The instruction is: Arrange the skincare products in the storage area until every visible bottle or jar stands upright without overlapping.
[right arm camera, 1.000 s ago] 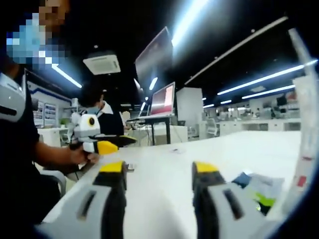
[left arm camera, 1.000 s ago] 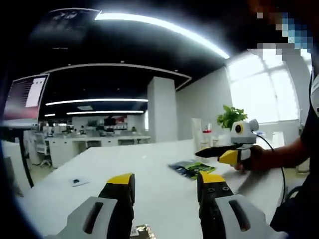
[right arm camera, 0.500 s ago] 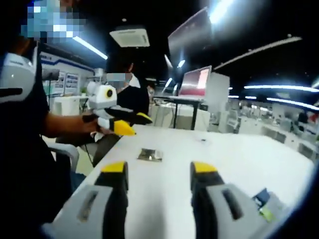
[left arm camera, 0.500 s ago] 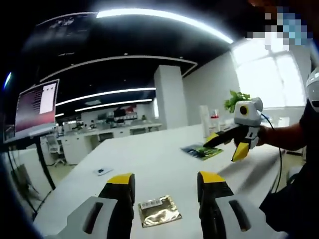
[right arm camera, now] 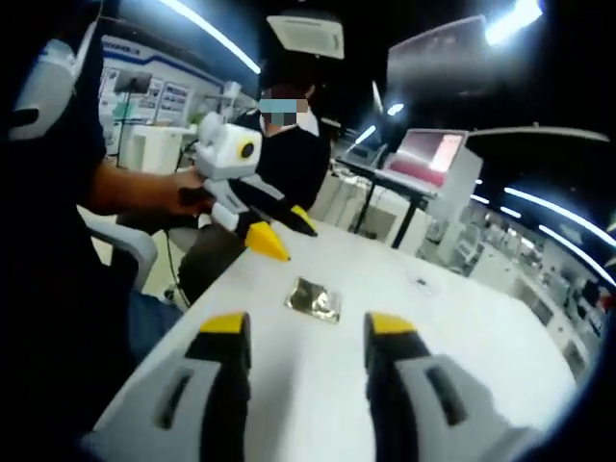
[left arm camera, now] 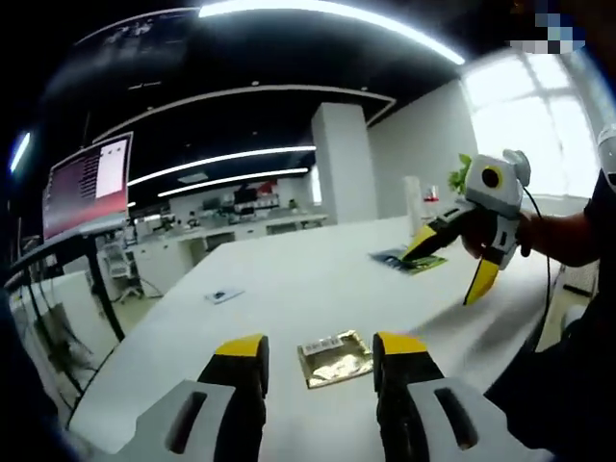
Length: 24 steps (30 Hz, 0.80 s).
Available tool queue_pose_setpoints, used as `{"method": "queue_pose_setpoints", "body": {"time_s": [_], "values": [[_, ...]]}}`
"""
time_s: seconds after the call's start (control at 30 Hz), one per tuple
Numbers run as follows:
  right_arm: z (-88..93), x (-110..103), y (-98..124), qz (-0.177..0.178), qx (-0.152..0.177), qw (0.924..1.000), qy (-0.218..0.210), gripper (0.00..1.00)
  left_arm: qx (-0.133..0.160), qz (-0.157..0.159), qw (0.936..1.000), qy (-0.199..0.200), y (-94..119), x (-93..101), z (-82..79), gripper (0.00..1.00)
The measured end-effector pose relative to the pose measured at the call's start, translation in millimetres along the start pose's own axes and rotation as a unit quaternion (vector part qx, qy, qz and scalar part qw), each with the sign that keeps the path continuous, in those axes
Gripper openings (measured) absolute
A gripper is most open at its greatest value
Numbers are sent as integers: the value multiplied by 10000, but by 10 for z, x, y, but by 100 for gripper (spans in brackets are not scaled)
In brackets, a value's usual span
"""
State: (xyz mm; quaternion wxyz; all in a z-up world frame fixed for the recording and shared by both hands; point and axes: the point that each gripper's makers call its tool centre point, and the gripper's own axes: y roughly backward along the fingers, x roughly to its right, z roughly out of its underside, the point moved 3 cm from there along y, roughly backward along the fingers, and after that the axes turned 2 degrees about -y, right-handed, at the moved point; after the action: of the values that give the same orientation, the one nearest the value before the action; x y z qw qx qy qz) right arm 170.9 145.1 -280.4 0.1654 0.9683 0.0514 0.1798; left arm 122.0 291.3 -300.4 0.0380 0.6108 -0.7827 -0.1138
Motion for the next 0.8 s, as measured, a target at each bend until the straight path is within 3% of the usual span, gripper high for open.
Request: {"method": "queue_pose_setpoints", "body": {"time_s": [0.33,0.8], "values": [[28,-74,-231,-150,-301,9992,224,43,-202,-234,9992,244,15,-217,158,30],[174,-48,-418,-162,-777,9962,358,36,-387,-43,9990,209,-108,-186,197,22]]}}
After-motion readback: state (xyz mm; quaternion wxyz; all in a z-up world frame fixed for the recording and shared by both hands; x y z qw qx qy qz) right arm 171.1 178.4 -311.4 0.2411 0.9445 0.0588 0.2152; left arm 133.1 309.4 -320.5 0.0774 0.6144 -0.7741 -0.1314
